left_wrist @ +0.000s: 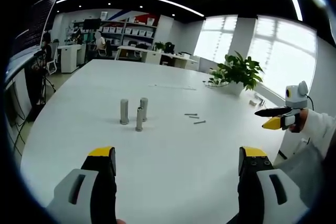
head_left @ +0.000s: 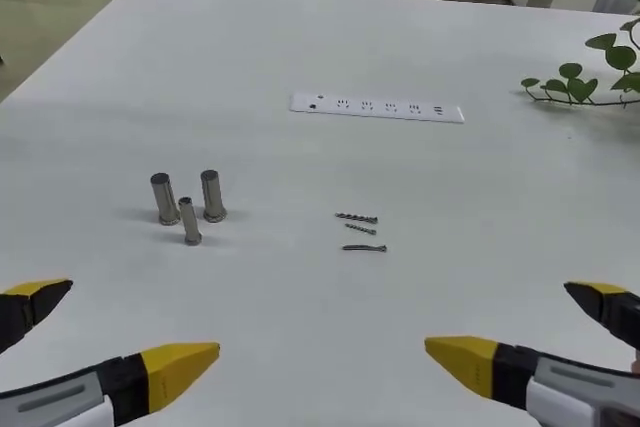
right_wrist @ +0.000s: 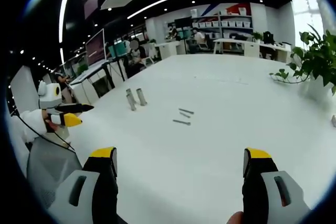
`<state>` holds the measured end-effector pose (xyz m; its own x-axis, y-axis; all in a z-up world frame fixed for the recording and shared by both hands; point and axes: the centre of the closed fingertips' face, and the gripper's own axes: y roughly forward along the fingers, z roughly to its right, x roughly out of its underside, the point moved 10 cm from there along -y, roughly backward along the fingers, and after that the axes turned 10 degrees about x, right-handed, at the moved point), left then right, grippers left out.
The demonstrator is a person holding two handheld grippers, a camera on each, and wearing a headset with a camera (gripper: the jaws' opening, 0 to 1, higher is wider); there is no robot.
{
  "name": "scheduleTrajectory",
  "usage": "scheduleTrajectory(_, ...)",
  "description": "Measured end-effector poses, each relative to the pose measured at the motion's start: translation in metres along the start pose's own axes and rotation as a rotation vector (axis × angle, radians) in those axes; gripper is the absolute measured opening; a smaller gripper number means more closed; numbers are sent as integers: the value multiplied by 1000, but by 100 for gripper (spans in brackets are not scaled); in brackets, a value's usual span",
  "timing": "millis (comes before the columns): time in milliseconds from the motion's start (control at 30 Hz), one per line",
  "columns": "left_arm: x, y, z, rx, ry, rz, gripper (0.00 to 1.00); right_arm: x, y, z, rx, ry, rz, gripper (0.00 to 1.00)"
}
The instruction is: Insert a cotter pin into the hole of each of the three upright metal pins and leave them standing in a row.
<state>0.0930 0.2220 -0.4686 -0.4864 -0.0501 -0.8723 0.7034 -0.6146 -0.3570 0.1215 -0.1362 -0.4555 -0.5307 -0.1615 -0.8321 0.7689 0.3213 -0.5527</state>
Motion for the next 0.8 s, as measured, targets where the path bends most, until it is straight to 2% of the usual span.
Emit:
scheduleTrajectory(100, -2, 0, -1, -6, 0, 15, 97, -1, 1, -1, -3, -4, -1, 98)
scheduleTrajectory(133, -4, 0, -2, -15, -23, 41, 97, -2, 1, -1, -3, -7, -2, 98)
scheduleTrajectory(200, -7, -1, -3, -16, -1, 76, 97, -3, 2, -1, -3, -9, -1, 98)
scheduleTrajectory(567, -10, -1, -5, -11, 0, 65, 97, -9, 6, -3, -15, -23, -2, 98)
scheduleTrajectory(800, -11, 1, -6, -6, 6, 81, 97, -10, 7, -3, -16, -17, -2, 98)
